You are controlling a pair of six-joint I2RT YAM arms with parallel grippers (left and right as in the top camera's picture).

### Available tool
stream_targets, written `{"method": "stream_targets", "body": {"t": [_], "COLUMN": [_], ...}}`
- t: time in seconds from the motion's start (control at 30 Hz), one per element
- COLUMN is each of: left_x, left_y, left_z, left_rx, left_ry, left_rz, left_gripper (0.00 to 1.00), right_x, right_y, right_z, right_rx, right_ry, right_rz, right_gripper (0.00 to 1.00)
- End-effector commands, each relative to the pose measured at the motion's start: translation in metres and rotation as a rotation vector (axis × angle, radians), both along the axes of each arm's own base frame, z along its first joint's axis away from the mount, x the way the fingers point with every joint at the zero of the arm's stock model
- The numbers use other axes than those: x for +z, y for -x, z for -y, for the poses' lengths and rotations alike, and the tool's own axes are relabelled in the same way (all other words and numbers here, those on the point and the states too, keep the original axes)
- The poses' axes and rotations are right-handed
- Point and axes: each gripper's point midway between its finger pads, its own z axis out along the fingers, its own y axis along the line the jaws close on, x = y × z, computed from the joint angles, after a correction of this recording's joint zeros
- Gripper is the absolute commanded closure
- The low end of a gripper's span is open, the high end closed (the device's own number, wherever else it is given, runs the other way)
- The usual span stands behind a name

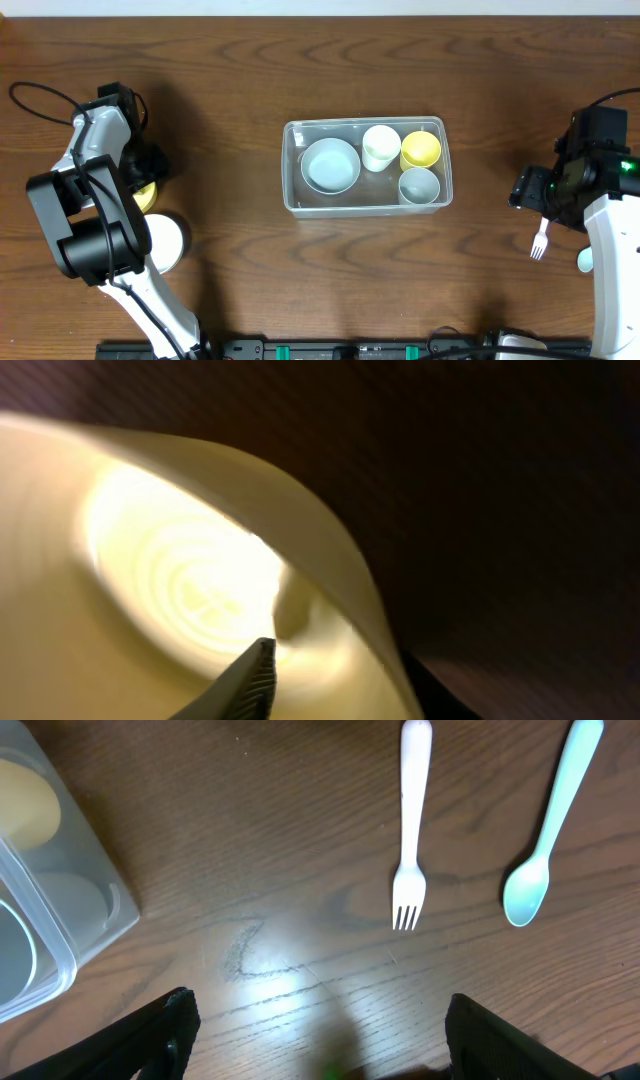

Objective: Pack container
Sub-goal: 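Lower the left gripper onto the yellow bowl and grasp it, then carry the yellow bowl into the container's left end and release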

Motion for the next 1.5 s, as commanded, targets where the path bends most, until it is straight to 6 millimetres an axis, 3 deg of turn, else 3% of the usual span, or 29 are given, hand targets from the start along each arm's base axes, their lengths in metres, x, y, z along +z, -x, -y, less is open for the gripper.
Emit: {"method": "stream_targets", "body": {"t": [0.0,0.23,0.5,0.7,0.83,1.03,1.23,1.37,1.47], "left_x": [-0.006,-0.006,-0.006,-0.002,0.009,0.046,0.112,0.167,0.202], "left_y": [0.003,0.003,0.003,-0.002,-0.009,-0.03,-0.052,-0.055,-0.05], "left_z": [0.001,0.001,0.001,0.0,0.002,0.016,0.06,0.116,0.172], "left_rx": [0.0,0.001,0.001,-0.001,-0.013,-0.107,-0.271,-0.506,-0.744], "left_ry": [0.007,0.006,0.006,0.001,-0.01,-0.052,-0.087,-0.109,-0.112], "left_rz": [-0.023,-0.022,-0.021,-0.006,0.023,0.104,0.263,0.392,0.484], "left_gripper": [0.69,0.85,0.94,0.94,0.94,0.94,0.94,0.94,0.94], "right_x": [0.002,0.002,0.002,0.002,0.002,0.002,0.002,0.001,0.001], "right_y": [0.001,0.001,0.001,0.001,0.001,0.001,0.001,0.0,0.001], "right_z": [0.001,0.002,0.001,0.001,0.001,0.001,0.001,-0.001,-0.001], "right_rx": [0.012,0.012,0.012,0.012,0.012,0.012,0.013,0.015,0.015], "right_ry": [0.005,0.005,0.005,0.005,0.005,0.004,0.001,-0.01,-0.01], "right_rz": [0.002,0.002,0.002,0.002,0.002,0.001,0.002,0.004,0.003], "right_gripper": [0.19,0.19,0.2,0.19,0.19,0.19,0.2,0.2,0.19]}}
